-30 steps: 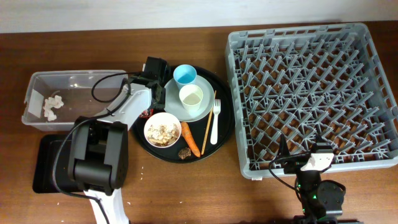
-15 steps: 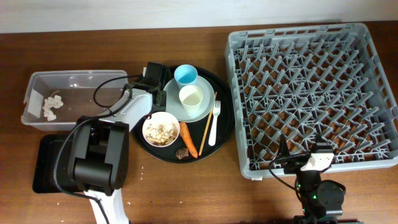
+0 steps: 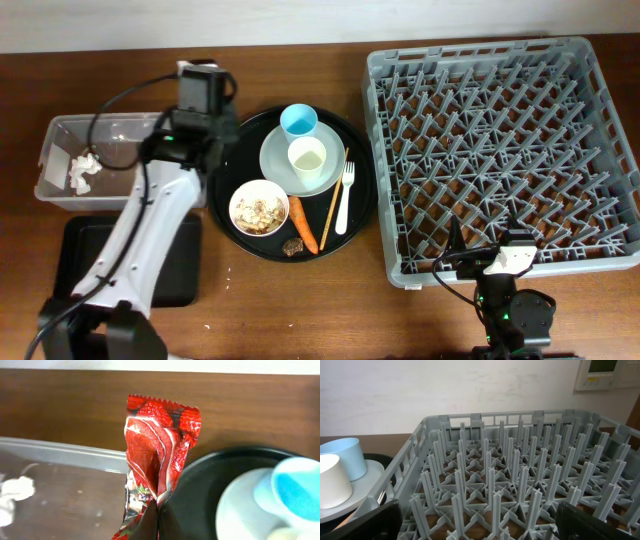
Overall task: Sort waste into correct bins and load items into the dishwasher rack
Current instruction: 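Move the wrapper left and drop it into the clear bin, then reach the left gripper to the pink rice bowl and grip its rim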
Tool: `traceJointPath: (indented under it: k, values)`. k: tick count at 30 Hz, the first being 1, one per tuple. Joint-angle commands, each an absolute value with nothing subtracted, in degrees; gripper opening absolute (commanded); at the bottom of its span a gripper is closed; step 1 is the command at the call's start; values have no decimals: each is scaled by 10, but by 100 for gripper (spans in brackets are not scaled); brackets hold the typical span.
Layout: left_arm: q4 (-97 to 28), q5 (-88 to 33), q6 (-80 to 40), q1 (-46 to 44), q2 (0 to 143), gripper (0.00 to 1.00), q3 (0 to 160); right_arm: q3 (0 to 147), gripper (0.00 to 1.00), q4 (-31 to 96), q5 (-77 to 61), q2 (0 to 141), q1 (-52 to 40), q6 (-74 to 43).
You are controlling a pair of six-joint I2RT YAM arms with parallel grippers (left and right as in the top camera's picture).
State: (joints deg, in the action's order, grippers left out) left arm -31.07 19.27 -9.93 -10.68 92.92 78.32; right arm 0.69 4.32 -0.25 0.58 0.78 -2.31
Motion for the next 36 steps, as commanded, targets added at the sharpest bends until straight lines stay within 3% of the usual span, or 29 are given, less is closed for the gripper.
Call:
traceJointPath:
  k: [1, 4, 6, 13, 14, 17, 21, 25, 27, 30, 31, 33, 36]
  values:
    - [-342, 208, -97, -21, 920, 0, 790, 3, 99, 46, 2, 2, 12, -19]
    - [-361, 191, -124, 95, 925, 1, 788, 3, 99, 46, 2, 2, 12, -19]
    - [-358, 95, -124, 140, 956, 1, 788, 3, 99, 46, 2, 2, 12, -19]
    - [-361, 32, -124, 150, 1047, 2, 788, 3, 99, 46, 2, 2, 12, -19]
    - [-365, 32, -124, 150, 1047, 14, 788, 3, 99, 46, 2, 2, 12, -19]
    - [-369, 32, -124, 150, 1047, 38, 788, 3, 99, 46, 2, 2, 12, -19]
    - [-372, 28, -124, 150, 1042, 41, 790, 3, 98, 46, 2, 2, 12, -19]
    - [-401, -125, -124, 132, 903, 49, 803, 3, 99, 46, 2, 2, 12, -19]
    - [-437, -127, -124, 77, 831, 99, 803, 3, 99, 46, 2, 2, 12, -19]
    - [-458, -131, -124, 16, 805, 99, 803, 3, 99, 46, 2, 2, 12, -19]
    - [-481, -143, -151, -17, 808, 80, 803, 3, 99, 46, 2, 2, 12, -19]
    - [-522, -91, -159, -103, 817, 56, 803, 3, 99, 46, 2, 2, 12, -19]
    - [-577, 11, -220, -204, 839, 53, 802, 3, 99, 46, 2, 2, 12, -19]
